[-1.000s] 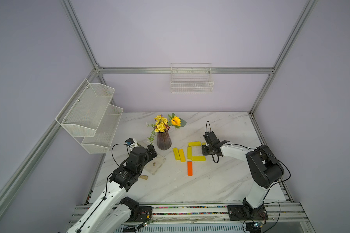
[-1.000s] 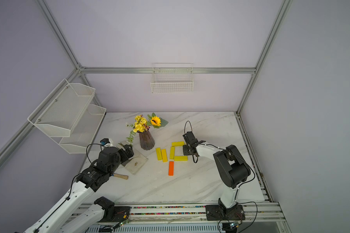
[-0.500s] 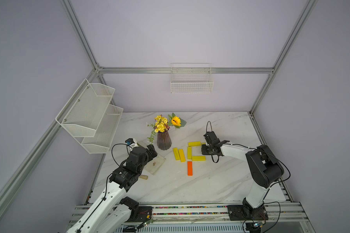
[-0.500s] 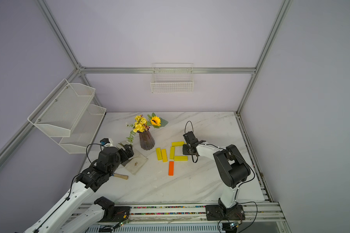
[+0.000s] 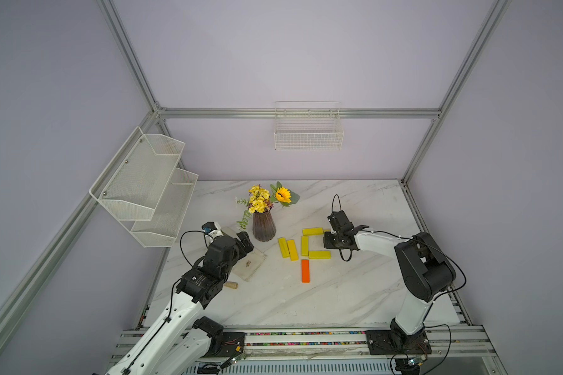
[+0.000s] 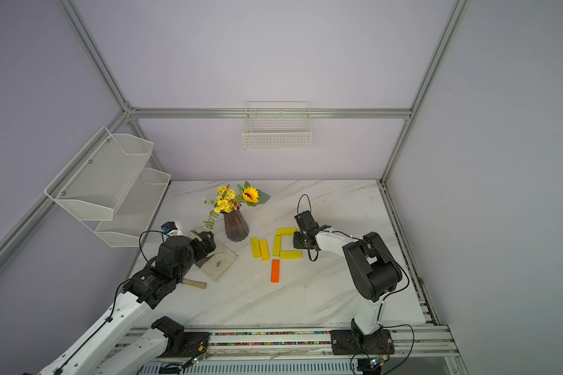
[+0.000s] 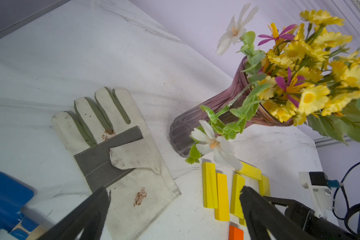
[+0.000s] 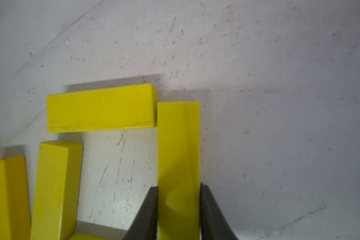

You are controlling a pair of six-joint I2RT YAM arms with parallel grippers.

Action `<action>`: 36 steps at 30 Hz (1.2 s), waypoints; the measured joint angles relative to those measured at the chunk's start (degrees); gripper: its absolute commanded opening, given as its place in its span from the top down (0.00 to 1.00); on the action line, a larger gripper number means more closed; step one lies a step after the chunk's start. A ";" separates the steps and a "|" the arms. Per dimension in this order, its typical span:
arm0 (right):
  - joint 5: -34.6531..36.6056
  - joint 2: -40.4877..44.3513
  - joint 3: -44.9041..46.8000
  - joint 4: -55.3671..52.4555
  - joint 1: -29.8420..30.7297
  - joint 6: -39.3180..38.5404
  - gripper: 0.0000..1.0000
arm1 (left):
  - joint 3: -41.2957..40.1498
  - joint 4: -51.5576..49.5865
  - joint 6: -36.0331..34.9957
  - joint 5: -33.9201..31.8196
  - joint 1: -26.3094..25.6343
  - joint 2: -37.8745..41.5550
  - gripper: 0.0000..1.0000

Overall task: Assemble the number 8 with building blocks
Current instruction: Assemble the building block at the center of the board.

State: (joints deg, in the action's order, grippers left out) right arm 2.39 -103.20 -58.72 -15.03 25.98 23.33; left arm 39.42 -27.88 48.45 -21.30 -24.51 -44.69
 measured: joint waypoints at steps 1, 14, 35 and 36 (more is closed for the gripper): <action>-0.17 0.00 0.00 0.00 0.00 0.00 0.90 | 0.00 0.00 0.00 0.00 0.00 0.00 0.00; -1.14 0.17 0.00 -0.24 0.00 0.07 0.81 | 0.00 0.00 0.00 -0.13 -0.15 -0.04 0.00; -2.47 2.08 0.00 -2.67 0.00 0.44 0.66 | 0.00 0.42 0.00 -0.57 -0.37 0.04 0.00; -2.49 2.08 0.00 -2.71 0.00 0.44 0.66 | 0.00 0.42 0.00 -0.59 -0.37 0.09 0.00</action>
State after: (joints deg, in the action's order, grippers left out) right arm -0.10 -101.12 -58.72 -17.74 25.98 23.77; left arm 39.42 -27.46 48.45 -21.89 -24.88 -44.60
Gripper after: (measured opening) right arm 0.341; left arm 0.999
